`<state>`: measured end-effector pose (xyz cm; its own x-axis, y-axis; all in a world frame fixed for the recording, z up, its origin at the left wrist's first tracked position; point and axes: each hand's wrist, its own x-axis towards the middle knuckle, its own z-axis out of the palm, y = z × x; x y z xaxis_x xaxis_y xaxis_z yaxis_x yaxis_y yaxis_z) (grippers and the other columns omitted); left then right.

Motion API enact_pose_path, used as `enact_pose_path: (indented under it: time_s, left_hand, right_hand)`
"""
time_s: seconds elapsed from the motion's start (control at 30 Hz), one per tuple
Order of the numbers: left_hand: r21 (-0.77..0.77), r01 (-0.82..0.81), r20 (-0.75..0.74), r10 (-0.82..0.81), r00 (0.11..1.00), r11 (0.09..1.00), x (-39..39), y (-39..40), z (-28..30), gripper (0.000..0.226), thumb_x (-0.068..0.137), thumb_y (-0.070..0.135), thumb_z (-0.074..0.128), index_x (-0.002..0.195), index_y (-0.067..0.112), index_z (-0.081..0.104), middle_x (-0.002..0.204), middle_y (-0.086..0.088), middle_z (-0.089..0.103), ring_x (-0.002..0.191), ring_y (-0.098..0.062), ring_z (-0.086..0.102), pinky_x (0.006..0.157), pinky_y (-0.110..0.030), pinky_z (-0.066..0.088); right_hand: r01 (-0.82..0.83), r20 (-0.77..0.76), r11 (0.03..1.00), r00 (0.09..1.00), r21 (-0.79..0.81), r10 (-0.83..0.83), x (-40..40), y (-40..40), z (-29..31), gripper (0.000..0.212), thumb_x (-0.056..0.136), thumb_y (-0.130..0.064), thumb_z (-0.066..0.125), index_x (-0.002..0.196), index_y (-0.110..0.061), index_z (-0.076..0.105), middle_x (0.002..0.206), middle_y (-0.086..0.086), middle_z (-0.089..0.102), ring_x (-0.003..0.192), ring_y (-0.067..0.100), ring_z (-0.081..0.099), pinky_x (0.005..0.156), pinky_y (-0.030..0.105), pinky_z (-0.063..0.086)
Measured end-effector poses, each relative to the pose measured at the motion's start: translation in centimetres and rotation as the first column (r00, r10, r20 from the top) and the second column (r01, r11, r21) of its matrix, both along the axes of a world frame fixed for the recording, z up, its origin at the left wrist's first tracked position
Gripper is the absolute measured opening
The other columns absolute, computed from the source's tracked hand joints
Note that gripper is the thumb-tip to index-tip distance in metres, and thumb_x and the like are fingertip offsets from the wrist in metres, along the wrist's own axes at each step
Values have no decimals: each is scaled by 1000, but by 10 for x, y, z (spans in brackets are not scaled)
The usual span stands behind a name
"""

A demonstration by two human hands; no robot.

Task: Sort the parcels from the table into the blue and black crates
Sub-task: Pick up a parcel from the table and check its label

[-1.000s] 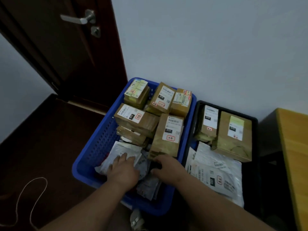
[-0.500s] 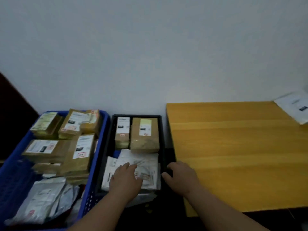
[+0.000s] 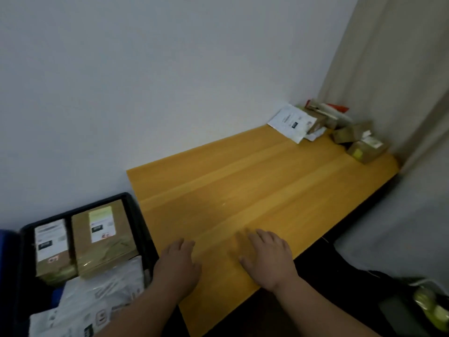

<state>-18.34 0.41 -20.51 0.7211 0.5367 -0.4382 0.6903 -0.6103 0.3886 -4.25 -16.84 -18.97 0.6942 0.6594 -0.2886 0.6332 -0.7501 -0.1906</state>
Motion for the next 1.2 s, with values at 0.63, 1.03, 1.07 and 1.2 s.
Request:
enact_pose_path:
  time_s: [0.63,1.03,1.07,1.2]
  left_hand:
    - [36,11,2,-11,1000,999,252,-112,-2,61,96,44,49,151,30,27,160,1,20,147,-22,18,118,-38,25]
    - [36,-117,18,117,993,992,338,-64,-8,62,95,44,51,151,30,28,160,1,20,146,-23,20,117,-38,27]
    - [29,-114,23,114,993,993,347,-61,-8,62,95,44,51,151,29,28,160,1,20,146,-24,20,117,-38,27]
    - [9,-109,4,109,994,994,374,-46,-13,62,96,43,51,151,28,28,160,0,20,146,-24,20,117,-38,26]
  right_hand:
    - [61,-69,998,996,-23,-62,264,-97,-9,67,96,-56,46,154,-30,23,162,-3,17,148,24,15,120,43,20]
    - [25,-125,997,992,-71,-34,364,-53,-25,56,99,-46,46,150,-26,33,154,-1,31,141,23,30,114,39,32]
    - [47,-112,997,992,-54,-53,376,-47,-23,56,99,-45,47,149,-26,34,153,-1,33,139,23,32,113,38,33]
    - [107,-147,994,984,0,-106,408,-25,-24,54,98,-43,48,147,-23,39,149,2,36,136,24,36,110,36,36]
